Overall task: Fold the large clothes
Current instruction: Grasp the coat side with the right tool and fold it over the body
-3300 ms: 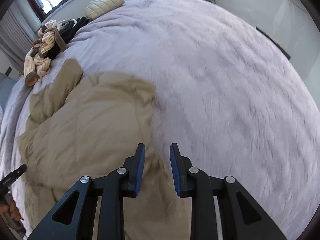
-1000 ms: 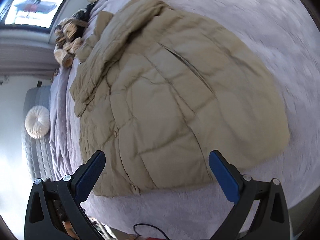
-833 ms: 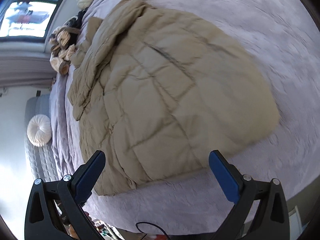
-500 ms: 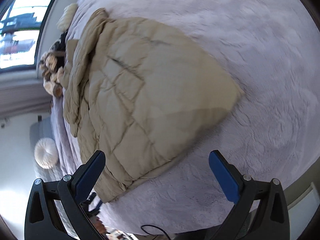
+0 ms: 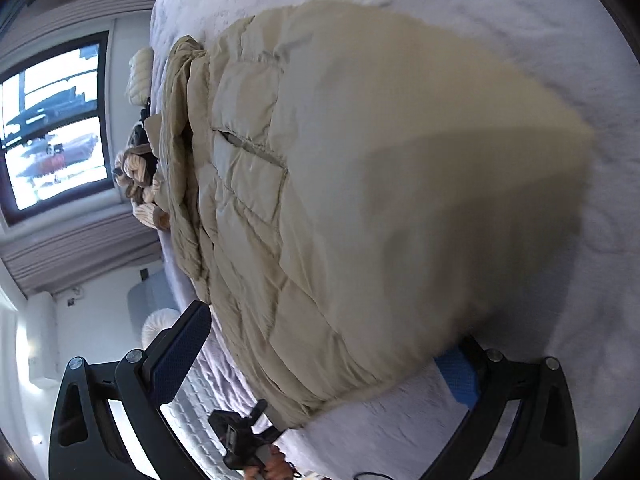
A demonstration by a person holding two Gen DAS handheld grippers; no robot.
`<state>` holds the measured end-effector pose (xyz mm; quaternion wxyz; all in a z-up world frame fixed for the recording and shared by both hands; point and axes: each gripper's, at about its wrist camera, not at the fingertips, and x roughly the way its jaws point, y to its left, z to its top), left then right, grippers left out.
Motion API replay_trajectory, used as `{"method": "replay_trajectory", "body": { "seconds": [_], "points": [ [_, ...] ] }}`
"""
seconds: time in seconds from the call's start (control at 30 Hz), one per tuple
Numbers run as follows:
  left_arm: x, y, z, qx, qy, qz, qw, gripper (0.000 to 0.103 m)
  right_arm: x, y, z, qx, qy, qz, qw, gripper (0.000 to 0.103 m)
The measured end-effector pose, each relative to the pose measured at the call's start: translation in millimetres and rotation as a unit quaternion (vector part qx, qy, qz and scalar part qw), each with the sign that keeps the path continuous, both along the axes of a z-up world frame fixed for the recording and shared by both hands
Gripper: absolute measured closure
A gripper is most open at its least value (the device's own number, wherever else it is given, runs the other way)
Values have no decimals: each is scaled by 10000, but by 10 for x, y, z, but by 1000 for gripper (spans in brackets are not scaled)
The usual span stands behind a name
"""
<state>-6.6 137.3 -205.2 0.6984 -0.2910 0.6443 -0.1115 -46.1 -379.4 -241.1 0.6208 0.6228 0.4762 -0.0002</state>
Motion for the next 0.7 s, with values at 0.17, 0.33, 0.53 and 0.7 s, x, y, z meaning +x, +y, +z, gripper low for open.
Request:
{"method": "replay_trajectory", "body": {
  "seconds": [0.17,0.33,0.53,0.7],
  "points": [
    [15,34,41,-284,-138,16,9995,79,33,-15,18,-33,-15,12,10000,7],
    [28,107,279,-637,-341,264,9970,84,54,-113,-61,199,194,-18,9996,89],
    [202,228,861,-958,-863,682,9893,84,414,-130,490,166,-575,573,9966,93],
    [678,238,1395,-1040,-1447,988,9790,84,965,-195,1048,-70,-1139,1042,9880,93]
  ]
}}
